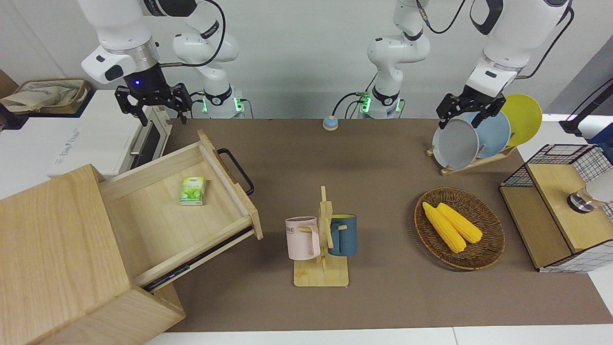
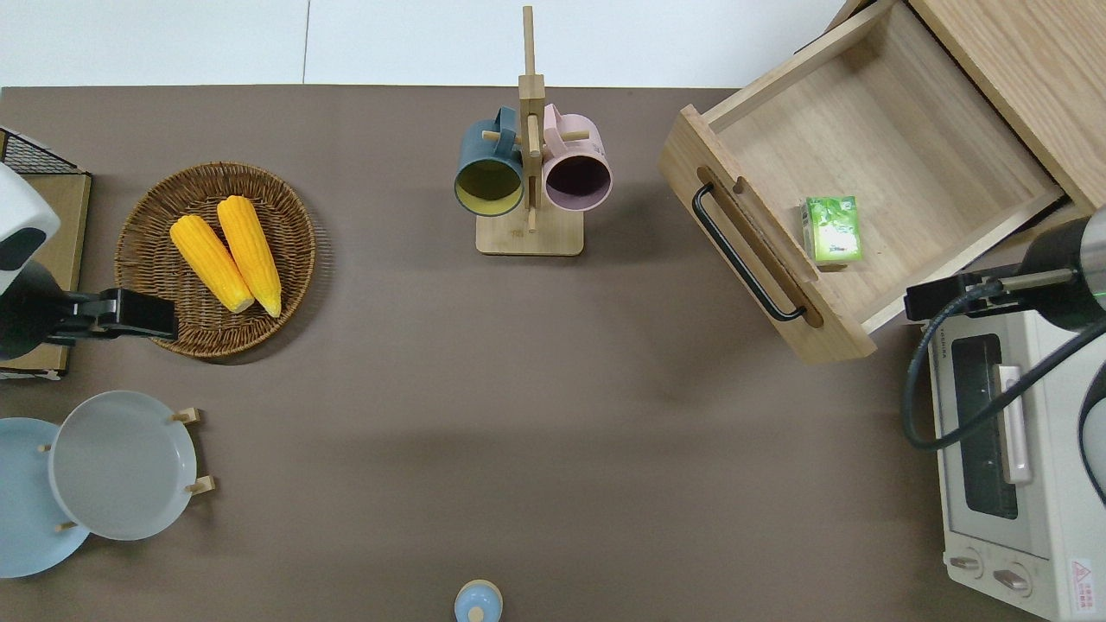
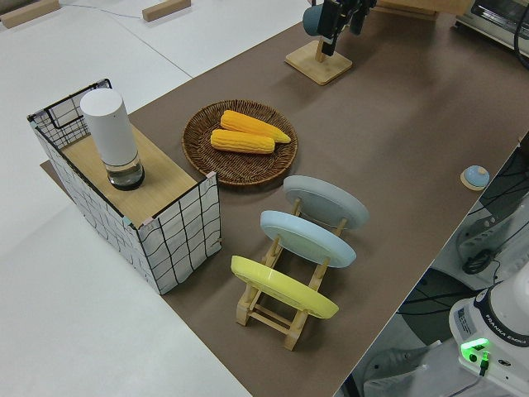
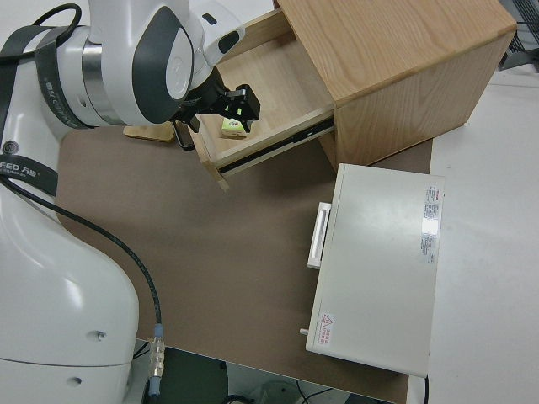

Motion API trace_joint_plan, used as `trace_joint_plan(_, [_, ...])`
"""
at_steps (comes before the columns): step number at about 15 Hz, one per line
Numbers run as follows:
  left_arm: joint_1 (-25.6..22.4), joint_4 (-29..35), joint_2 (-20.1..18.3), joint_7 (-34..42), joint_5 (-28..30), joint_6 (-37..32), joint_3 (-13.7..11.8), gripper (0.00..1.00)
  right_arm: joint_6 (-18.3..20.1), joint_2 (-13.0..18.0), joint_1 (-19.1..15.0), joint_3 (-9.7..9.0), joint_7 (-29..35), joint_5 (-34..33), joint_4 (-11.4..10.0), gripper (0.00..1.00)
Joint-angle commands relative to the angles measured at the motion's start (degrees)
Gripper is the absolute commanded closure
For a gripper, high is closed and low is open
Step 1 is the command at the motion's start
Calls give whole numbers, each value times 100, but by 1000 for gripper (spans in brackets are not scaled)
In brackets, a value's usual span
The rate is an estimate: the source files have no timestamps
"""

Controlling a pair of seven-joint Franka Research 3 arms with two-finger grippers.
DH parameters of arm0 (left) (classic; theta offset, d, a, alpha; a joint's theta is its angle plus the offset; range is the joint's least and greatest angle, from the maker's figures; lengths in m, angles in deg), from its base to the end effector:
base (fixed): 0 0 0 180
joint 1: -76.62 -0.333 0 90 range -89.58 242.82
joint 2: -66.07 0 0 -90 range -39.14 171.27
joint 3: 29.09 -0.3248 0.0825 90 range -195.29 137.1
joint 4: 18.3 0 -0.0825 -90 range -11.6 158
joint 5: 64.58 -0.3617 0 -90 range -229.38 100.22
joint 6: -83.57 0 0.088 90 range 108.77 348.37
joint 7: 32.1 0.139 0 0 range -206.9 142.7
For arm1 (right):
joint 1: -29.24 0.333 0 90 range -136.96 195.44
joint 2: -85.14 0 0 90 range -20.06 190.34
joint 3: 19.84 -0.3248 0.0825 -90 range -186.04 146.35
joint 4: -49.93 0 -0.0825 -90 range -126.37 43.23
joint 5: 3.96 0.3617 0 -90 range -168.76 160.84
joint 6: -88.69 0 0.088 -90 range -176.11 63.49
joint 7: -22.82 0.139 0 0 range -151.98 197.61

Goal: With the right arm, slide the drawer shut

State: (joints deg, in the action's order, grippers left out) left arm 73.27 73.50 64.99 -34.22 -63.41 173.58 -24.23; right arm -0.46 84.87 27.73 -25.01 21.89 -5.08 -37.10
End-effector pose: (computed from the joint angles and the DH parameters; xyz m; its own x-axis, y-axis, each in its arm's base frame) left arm 0.5251 -0.0171 0.5972 0.9999 0.0107 -0.0131 0.0109 -0.9998 0.0183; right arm 0.5330 0.0312 0.6208 0.9963 0.0797 0.0320 0.0791 -0.9967 0.0196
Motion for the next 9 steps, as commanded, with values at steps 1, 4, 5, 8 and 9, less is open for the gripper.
trace_joint_plan(1, [27, -4, -42, 37, -73, -27, -20, 2, 135, 106, 194, 51, 49, -54, -15, 11])
trace_joint_plan(4, [27, -4, -42, 36, -73, -27, -12, 5, 117, 97, 169, -10, 66, -54, -15, 11])
trace_joint_plan(5, [36, -4, -42, 37, -73, -27, -11, 5, 117, 89, 194, -10, 83, -63, -7, 11])
trace_joint_plan(8, [27, -4, -42, 37, -73, -35, -20, 2, 143, 97, 212, -19, 84, -63, -15, 11])
trace_joint_plan(9, [27, -4, -51, 28, -73, -27, -20, 5, 143, 97, 212, -28, 84, -63, -7, 11])
